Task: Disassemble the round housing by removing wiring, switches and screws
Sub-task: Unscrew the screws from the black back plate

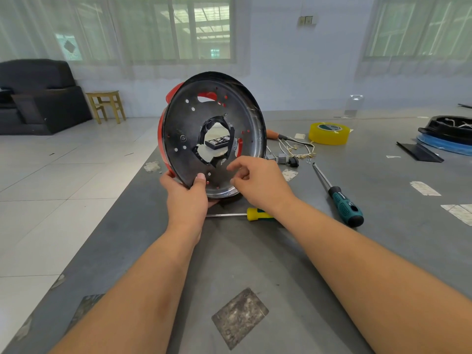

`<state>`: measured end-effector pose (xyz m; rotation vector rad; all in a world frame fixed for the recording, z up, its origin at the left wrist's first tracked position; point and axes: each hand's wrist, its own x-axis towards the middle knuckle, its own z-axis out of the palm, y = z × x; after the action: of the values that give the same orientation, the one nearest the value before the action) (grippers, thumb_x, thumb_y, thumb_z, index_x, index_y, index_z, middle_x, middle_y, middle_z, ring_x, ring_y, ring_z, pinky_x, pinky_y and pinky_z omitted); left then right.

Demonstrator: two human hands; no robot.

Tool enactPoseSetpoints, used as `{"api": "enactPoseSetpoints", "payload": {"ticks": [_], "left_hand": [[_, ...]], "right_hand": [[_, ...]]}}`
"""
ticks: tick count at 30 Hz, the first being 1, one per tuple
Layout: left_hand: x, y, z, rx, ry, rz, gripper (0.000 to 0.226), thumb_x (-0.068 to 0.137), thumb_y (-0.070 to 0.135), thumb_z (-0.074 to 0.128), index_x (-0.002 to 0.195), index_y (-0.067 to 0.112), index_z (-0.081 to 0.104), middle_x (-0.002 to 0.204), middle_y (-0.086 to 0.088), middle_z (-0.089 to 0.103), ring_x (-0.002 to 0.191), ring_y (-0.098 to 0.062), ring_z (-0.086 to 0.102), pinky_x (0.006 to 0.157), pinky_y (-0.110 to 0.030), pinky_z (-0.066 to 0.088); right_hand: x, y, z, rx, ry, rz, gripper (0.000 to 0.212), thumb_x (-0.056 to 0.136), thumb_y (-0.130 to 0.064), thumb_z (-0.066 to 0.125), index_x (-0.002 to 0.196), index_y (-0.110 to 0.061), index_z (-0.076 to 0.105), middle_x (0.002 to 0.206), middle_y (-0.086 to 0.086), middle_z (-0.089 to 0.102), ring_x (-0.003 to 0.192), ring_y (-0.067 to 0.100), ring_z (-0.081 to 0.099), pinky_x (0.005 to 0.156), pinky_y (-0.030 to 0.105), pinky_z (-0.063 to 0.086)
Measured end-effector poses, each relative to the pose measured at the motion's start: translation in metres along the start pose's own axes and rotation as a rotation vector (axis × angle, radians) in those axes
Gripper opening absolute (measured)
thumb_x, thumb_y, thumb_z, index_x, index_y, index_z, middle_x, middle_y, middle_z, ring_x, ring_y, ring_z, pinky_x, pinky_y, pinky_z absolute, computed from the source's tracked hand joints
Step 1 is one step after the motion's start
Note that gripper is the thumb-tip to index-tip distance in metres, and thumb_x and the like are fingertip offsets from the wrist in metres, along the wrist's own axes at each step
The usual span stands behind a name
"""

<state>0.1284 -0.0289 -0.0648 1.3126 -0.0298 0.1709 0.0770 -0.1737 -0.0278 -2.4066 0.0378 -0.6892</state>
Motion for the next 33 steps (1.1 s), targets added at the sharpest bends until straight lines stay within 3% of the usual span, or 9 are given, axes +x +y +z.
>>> {"api": "enactPoseSetpoints", "payload": {"ticks": [3, 6, 13, 19, 24, 28, 31, 33], "left_hand": [[-0.001, 0.001, 0.0, -0.006, -0.005, -0.001, 0.037, 0.103, 0.011, 0.062, 0.128, 0.024, 0.038, 0.118, 0.007, 0.061, 0.101, -0.017, 0.071, 0.066, -0.038, 0.065], [-0.001, 0.001, 0.0, -0.011, -0.012, 0.002, 0.037, 0.103, 0.011, 0.062, 0.129, 0.021, 0.038, 0.121, 0.005, 0.061, 0.102, -0.018, 0.071, 0.068, -0.041, 0.066], [0.003, -0.003, 0.0, -0.016, -0.018, 0.008, 0.04, 0.103, 0.011, 0.063, 0.132, 0.02, 0.038, 0.117, 0.009, 0.06, 0.101, -0.016, 0.07, 0.068, -0.039, 0.066], [0.006, -0.006, 0.0, 0.016, -0.016, 0.013, 0.04, 0.102, 0.014, 0.064, 0.129, 0.026, 0.038, 0.113, 0.011, 0.061, 0.099, -0.015, 0.07, 0.069, -0.038, 0.066], [0.008, -0.006, 0.001, 0.028, -0.022, 0.012, 0.038, 0.101, 0.015, 0.065, 0.126, 0.027, 0.039, 0.114, 0.01, 0.062, 0.101, -0.018, 0.071, 0.069, -0.04, 0.066], [0.008, -0.005, 0.001, 0.016, -0.038, -0.012, 0.037, 0.101, 0.015, 0.065, 0.126, 0.027, 0.04, 0.118, 0.008, 0.063, 0.106, -0.021, 0.071, 0.075, -0.048, 0.067], [0.007, -0.005, 0.0, 0.028, -0.035, -0.01, 0.037, 0.101, 0.016, 0.065, 0.125, 0.028, 0.04, 0.115, 0.011, 0.063, 0.105, -0.019, 0.071, 0.074, -0.046, 0.067], [0.006, -0.005, 0.0, 0.039, -0.03, 0.0, 0.037, 0.101, 0.016, 0.065, 0.124, 0.029, 0.04, 0.113, 0.013, 0.063, 0.103, -0.017, 0.071, 0.071, -0.042, 0.067]], "right_hand": [[0.001, 0.001, -0.002, -0.039, -0.02, -0.029, 0.016, 0.092, -0.019, 0.068, 0.102, -0.026, 0.077, 0.089, -0.012, 0.072, 0.092, 0.01, 0.065, 0.089, 0.029, 0.053], [0.001, 0.001, -0.002, -0.046, -0.026, -0.04, 0.014, 0.092, -0.019, 0.067, 0.1, -0.024, 0.077, 0.077, -0.02, 0.062, 0.084, 0.004, 0.061, 0.081, 0.023, 0.051], [0.001, -0.001, -0.002, -0.058, -0.061, -0.037, 0.009, 0.093, -0.019, 0.058, 0.095, -0.02, 0.067, 0.078, -0.004, 0.074, 0.085, 0.015, 0.067, 0.085, 0.037, 0.055], [0.0, -0.001, -0.001, -0.04, -0.055, -0.066, 0.005, 0.091, -0.022, 0.06, 0.091, -0.02, 0.064, 0.071, -0.005, 0.068, 0.074, 0.013, 0.063, 0.073, 0.039, 0.056], [0.001, -0.002, -0.011, -0.029, -0.077, -0.076, 0.004, 0.089, -0.022, 0.065, 0.088, -0.019, 0.069, 0.079, -0.009, 0.067, 0.078, 0.008, 0.062, 0.077, 0.034, 0.056], [0.011, 0.009, -0.049, 0.068, 0.046, -0.006, 0.005, 0.085, -0.022, 0.067, 0.082, -0.025, 0.07, 0.077, -0.012, 0.07, 0.076, 0.003, 0.065, 0.075, 0.026, 0.055], [0.013, 0.04, -0.087, 0.115, 0.141, 0.106, 0.009, 0.086, -0.018, 0.07, 0.079, -0.023, 0.069, 0.071, -0.017, 0.071, 0.07, -0.002, 0.065, 0.073, 0.033, 0.056], [0.009, 0.07, -0.112, 0.102, 0.151, 0.212, 0.011, 0.089, -0.016, 0.069, 0.081, -0.024, 0.068, 0.075, -0.007, 0.073, 0.077, 0.011, 0.068, 0.079, 0.041, 0.058]]}}
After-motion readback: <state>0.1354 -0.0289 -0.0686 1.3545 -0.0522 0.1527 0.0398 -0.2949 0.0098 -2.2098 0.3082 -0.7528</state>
